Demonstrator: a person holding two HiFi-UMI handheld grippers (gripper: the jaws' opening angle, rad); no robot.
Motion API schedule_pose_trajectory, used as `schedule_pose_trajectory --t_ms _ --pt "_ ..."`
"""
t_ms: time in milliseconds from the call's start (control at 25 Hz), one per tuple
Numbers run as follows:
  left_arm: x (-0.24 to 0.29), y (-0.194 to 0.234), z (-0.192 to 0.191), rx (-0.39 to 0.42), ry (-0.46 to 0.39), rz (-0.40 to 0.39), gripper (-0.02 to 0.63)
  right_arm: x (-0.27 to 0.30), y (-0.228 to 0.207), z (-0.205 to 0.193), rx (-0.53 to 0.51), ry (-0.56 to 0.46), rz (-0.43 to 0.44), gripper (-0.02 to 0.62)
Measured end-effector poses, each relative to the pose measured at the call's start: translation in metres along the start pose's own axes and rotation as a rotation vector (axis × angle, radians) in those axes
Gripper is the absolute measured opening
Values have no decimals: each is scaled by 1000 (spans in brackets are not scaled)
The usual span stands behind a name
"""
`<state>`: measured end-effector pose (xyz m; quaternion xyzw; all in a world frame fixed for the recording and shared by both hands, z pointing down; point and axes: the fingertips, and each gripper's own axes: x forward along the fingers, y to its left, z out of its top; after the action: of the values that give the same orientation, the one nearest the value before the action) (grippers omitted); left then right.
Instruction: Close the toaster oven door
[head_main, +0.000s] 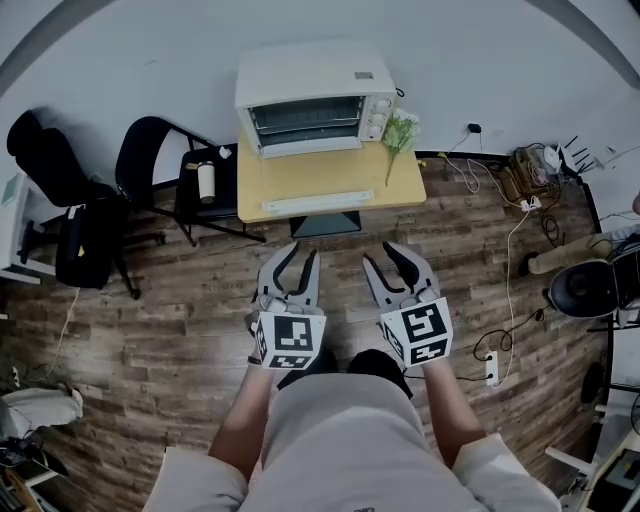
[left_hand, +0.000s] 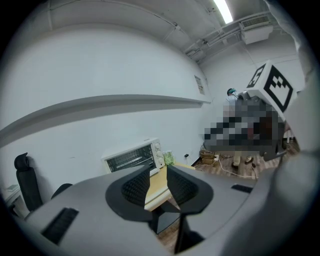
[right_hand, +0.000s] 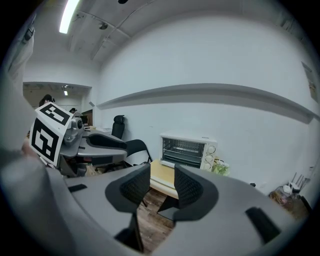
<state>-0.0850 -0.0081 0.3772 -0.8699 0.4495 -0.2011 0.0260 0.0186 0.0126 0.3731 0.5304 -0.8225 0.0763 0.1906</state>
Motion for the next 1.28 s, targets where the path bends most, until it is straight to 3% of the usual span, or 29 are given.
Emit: schedule_pose_trajectory --t_ms 440,1280 --pt "25 17 -37 27 60 -25 87 47 3 -21 -114 87 3 133" --pt "100 34 -89 1 133 17 87 154 -29 -105 -312 211 55 135"
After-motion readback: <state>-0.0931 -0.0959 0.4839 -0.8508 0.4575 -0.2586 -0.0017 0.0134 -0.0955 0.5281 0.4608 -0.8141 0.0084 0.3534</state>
